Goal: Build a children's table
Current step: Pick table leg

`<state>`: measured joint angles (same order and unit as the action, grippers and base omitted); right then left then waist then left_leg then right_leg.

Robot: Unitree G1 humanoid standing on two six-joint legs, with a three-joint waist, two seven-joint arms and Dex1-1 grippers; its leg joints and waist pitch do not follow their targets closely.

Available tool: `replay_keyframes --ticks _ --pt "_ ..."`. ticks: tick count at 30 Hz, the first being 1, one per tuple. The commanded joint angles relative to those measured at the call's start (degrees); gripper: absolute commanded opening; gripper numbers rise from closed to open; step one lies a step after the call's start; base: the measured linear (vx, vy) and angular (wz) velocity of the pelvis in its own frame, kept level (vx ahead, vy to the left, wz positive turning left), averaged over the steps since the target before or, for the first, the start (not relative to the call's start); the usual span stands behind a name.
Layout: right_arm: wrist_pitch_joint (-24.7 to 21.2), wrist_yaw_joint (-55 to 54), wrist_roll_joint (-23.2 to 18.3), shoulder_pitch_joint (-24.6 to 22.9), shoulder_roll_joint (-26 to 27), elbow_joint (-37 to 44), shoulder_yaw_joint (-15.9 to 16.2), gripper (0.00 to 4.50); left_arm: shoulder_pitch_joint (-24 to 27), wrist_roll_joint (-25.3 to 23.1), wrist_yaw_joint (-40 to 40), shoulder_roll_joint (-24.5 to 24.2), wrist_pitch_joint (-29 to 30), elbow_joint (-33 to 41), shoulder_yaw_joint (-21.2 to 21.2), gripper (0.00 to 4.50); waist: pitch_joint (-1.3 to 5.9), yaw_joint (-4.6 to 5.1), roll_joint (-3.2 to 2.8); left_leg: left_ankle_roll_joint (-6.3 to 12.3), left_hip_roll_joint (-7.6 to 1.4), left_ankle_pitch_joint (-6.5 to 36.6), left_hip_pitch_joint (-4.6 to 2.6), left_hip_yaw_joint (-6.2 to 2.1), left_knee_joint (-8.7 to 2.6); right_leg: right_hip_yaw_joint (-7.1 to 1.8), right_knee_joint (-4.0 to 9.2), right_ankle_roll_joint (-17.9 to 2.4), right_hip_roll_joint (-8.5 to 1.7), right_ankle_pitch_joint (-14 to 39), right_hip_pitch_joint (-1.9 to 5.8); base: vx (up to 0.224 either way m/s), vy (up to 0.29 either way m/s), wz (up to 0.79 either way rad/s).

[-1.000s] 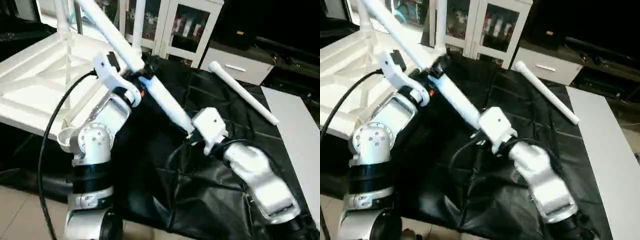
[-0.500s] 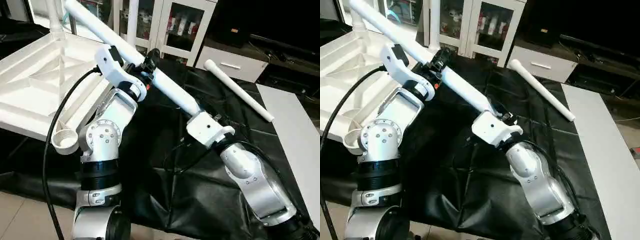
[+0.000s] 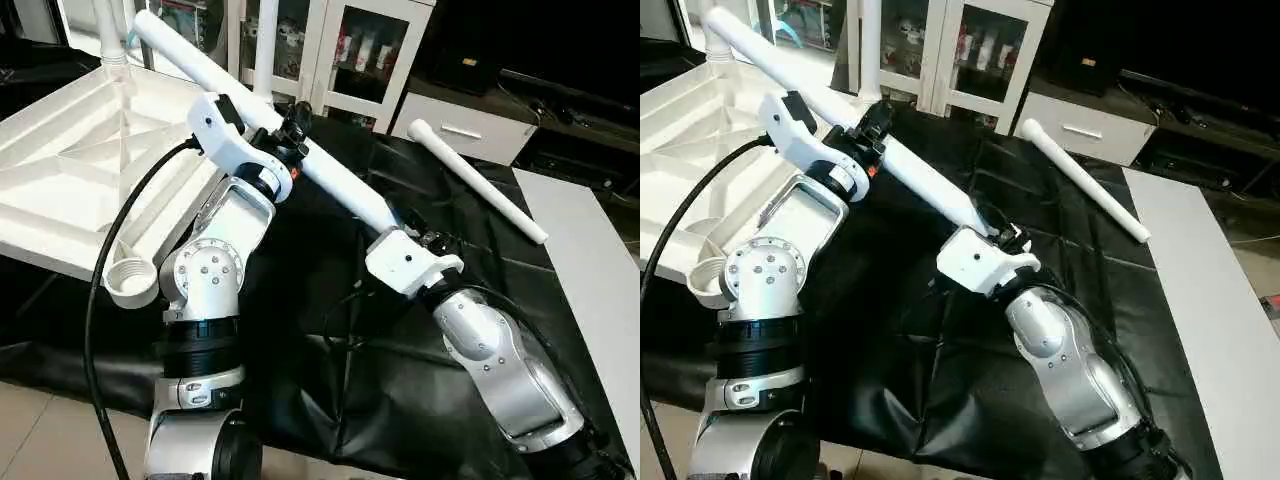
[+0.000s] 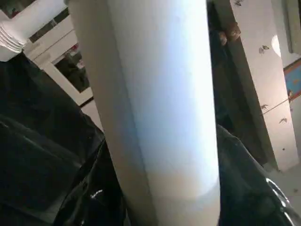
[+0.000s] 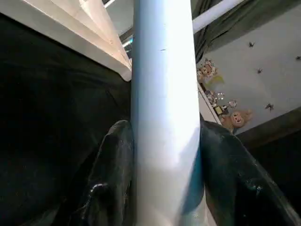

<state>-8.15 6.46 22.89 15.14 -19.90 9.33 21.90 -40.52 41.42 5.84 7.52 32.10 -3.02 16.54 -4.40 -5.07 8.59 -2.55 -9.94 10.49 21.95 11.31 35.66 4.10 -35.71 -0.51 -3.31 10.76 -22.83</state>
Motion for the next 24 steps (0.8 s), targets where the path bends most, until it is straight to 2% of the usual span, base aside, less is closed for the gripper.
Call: replay_keyframes --ticks 1,6,8,9,10,11,12,13,14,15,16,18,19,20,21,22,23,24 --pt "1.6 -2.2 0.6 0.7 -0.5 1.0 -3.1 1.80 -0.1 -1.8 2.1 0.8 -0.5 -1.4 0.9 1.98 4.11 0.19 -1.24 -3.87 -3.78 12.8 -1.78 -2.35 -4.63 -3.58 4.15 -5.0 -5.13 8.9 2.41 0.000 0.000 0.00" --pt "2.1 -2.0 0.9 0.8 -0.2 0.5 -3.4 1.80 -0.1 -1.6 2.6 0.5 -1.0 -1.2 0.9 1.97 4.11 0.17 -1.14 -3.80 -3.74 12.9 -1.73 -2.33 -4.58 -3.59 4.22 -4.8 -5.19 9.6 2.41 0.000 0.000 0.00" --pt "2.3 -1.8 0.9 1.0 -0.1 0.3 -3.5 1.80 -0.3 -1.7 2.7 0.1 -1.3 -1.2 0.7 1.95 4.15 0.17 -1.31 -3.84 -3.76 12.7 -1.75 -2.36 -4.58 -3.58 4.18 -4.7 -5.18 9.4 2.42 0.000 0.000 0.00" --pt "2.8 -1.1 -1.1 0.9 0.6 0.3 -4.2 1.80 -0.6 -1.9 2.3 -0.4 -1.5 -1.2 0.6 1.95 4.14 0.18 -1.48 -3.90 -3.78 12.6 -1.79 -2.41 -4.65 -3.55 4.07 -4.7 -5.08 8.8 2.40 0.000 0.000 0.00" --pt "3.0 -0.9 -1.7 0.9 0.8 0.3 -4.3 2.36 -0.7 -1.9 2.2 -0.5 -1.6 -1.2 0.6 1.95 4.18 0.24 -1.38 -3.80 -3.75 12.9 -1.79 -2.36 -4.63 -3.55 4.12 -4.7 -5.10 8.8 2.39 0.000 0.000 0.00" --pt "5.4 1.3 -5.1 0.8 1.2 0.7 -4.4 2.50 -1.0 -2.5 1.2 -1.4 -1.9 -1.2 0.2 1.95 4.15 0.29 -1.76 -3.69 -3.74 14.0 -1.84 -2.34 -4.71 -3.56 4.31 -4.7 -5.10 8.9 2.36 0.000 0.000 0.00" --pt "8.5 5.4 -10.8 0.4 1.8 1.5 -4.2 2.50 -1.5 -3.1 -0.1 -2.6 -2.3 -1.3 -0.2 1.95 4.19 0.30 -1.67 -3.77 -3.84 14.1 -1.85 -2.42 -4.62 -3.54 4.11 -4.7 -5.16 8.8 2.38 0.000 0.000 0.00" --pt "9.7 7.9 -14.8 0.1 2.3 2.3 -4.7 2.56 -1.8 -3.4 -1.2 -3.6 -2.4 -1.4 -0.6 1.93 4.20 0.20 -1.75 -3.06 -3.91 14.7 -1.83 -2.43 -4.61 -3.56 4.12 -4.5 -5.37 8.9 2.38 0.000 0.000 0.00" --pt "9.6 8.2 -15.4 0.0 2.4 2.4 -4.9 2.71 -1.9 -3.5 -1.5 -3.8 -2.3 -1.5 -0.7 1.92 4.07 0.15 -2.41 -2.85 -3.89 15.2 -1.87 -2.48 -4.75 -3.57 4.18 -4.4 -5.32 9.1 2.26 0.000 0.000 0.00" --pt "8.1 11.5 -21.9 -0.4 3.8 3.6 -7.0 2.85 -2.4 -4.0 -3.3 -5.3 -2.0 -1.8 -1.7 1.90 3.97 0.46 -2.49 -2.74 -3.88 15.3 -1.70 -2.64 -4.96 -3.49 4.13 -4.1 -5.02 9.0 2.39 0.000 0.000 0.00" --pt "7.8 13.4 -25.2 -0.4 3.9 4.3 -8.2 2.93 -2.7 -4.2 -4.6 -6.2 -1.7 -2.0 -2.3 1.82 4.10 0.35 -2.62 -2.21 -3.88 15.8 -2.00 -2.63 -4.82 -3.54 4.04 -4.4 -5.07 9.2 2.24 0.000 0.000 0.00" --pt "6.5 17.7 -31.2 -0.1 3.5 5.4 -10.4 2.97 -3.4 -4.4 -6.8 -7.7 -1.1 -2.5 -3.3 1.75 4.09 0.15 -2.85 -2.15 -4.01 14.8 -2.02 -2.57 -4.87 -3.59 3.96 -5.5 -5.05 7.8 2.19 0.000 0.000 0.00" --pt "5.0 20.0 -34.0 0.1 3.0 6.0 -11.5 3.15 -3.7 -4.4 -7.8 -8.4 -0.7 -2.7 -3.7 1.71 4.03 -0.11 -3.12 -2.09 -4.00 15.3 -2.13 -2.52 -4.94 -3.52 3.95 -6.5 -5.00 7.4 2.26 0.000 0.000 0.00" --pt "3.5 21.7 -35.9 0.4 2.5 6.1 -12.4 3.15 -4.0 -4.1 -8.5 -8.9 -0.2 -2.8 -3.9 1.71 4.03 -0.11 -3.12 -2.09 -4.00 15.3 -2.13 -2.52 -4.94 -3.52 3.95 -6.5 -5.00 7.4 2.26 0.000 0.000 0.00" --pt "3.2 22.0 -36.2 0.4 2.4 6.2 -12.6 3.15 -4.0 -4.1 -8.6 -9.0 -0.2 -2.9 -3.9 1.71 4.01 -0.22 -3.17 -2.34 -3.99 15.1 -2.06 -2.50 -5.00 -3.48 4.00 -6.9 -5.00 7.4 2.29 0.000 0.000 0.00" --pt "-1.1 25.3 -41.1 1.5 1.4 6.2 -15.0 3.29 -4.7 -3.8 -10.8 -10.3 0.7 -3.2 -4.7 1.71 3.93 -0.22 -3.10 -2.38 -3.89 15.1 -1.99 -2.53 -5.04 -3.45 4.00 -7.2 -5.01 7.7 2.35 0.000 0.000 0.00" --pt "-2.1 26.2 -42.5 2.0 0.9 5.9 -15.6 3.38 -4.9 -3.7 -11.5 -10.8 1.0 -3.3 -4.9 1.70 3.99 -0.30 -3.04 -2.41 -3.92 14.9 -1.88 -2.63 -5.03 -3.43 3.97 -7.4 -5.17 8.3 2.54 0.000 0.000 0.00" --pt "-5.7 28.2 -45.2 3.3 -0.6 5.2 -17.0 3.45 -5.5 -3.0 -12.9 -11.6 2.1 -3.4 -5.0 1.70 3.90 -0.34 -2.97 -2.59 -3.96 14.8 -1.87 -2.57 -5.02 -3.48 4.08 -7.4 -5.27 8.7 2.46 0.000 0.000 0.00"
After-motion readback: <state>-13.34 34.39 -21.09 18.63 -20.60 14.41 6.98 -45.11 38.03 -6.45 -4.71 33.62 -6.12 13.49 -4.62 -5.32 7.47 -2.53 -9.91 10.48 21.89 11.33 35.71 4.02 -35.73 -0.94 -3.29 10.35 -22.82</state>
